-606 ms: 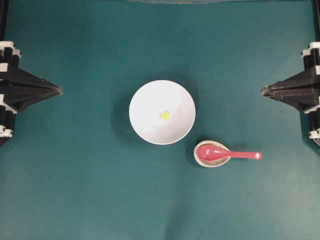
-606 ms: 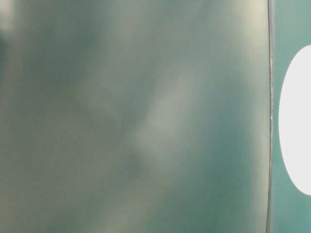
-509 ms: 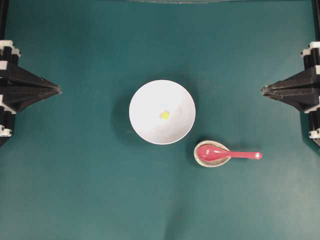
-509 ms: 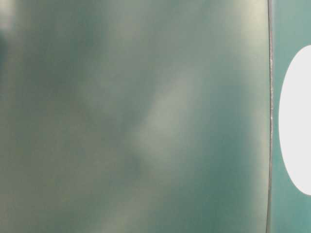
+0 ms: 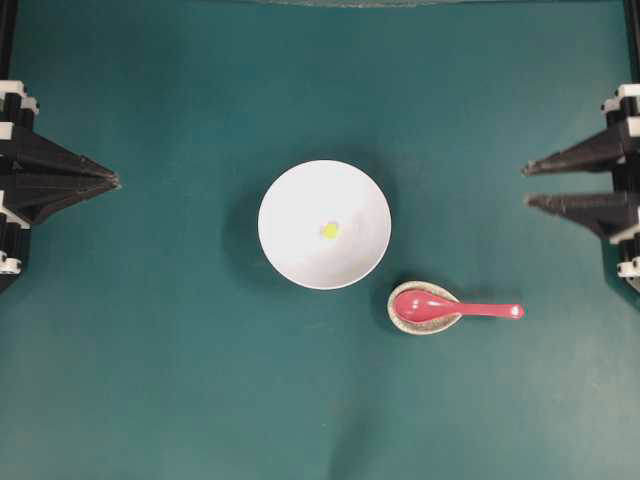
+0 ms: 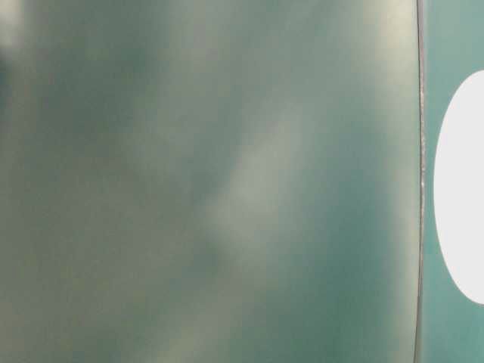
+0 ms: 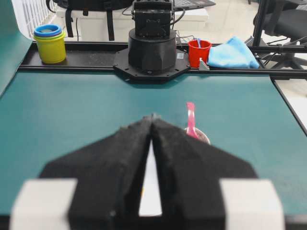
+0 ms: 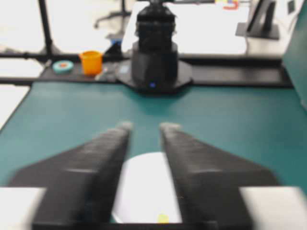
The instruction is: Scoop the yellow hexagonal prism block from the bowl with a spoon using the right arm.
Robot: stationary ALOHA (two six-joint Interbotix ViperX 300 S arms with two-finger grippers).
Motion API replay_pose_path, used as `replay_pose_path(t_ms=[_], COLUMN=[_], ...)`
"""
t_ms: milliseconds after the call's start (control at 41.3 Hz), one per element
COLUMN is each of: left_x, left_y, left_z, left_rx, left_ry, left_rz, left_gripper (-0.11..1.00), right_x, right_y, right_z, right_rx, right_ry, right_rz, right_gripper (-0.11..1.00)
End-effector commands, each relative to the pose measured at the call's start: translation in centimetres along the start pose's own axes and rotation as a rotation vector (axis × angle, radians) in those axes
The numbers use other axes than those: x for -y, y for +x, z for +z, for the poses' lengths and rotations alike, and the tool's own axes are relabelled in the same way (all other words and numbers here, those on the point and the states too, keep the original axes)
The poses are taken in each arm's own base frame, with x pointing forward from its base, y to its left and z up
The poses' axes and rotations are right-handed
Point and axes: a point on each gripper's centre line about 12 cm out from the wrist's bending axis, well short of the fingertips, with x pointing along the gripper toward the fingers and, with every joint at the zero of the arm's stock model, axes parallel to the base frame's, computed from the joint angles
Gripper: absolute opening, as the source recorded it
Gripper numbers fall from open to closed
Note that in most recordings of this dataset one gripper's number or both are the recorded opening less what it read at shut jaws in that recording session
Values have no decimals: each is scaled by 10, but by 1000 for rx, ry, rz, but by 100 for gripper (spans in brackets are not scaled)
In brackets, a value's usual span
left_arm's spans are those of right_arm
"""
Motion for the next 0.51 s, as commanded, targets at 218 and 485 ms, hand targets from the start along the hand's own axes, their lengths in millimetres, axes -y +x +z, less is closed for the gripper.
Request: replay_pose_path(t_ms=[218,485], left_x=[0,0], left_y=[4,4], left_z=[8,8], left_rx=[17,15], left_ry=[-2,-2], left_rz=[-2,-2], left_gripper=[9,9], right_x=[0,0], right_y=[4,13], right_z=[7,-18], right_rx=[12,-55], right_ry=[3,21], right_rz=[-2,-2], right_gripper=[62,62])
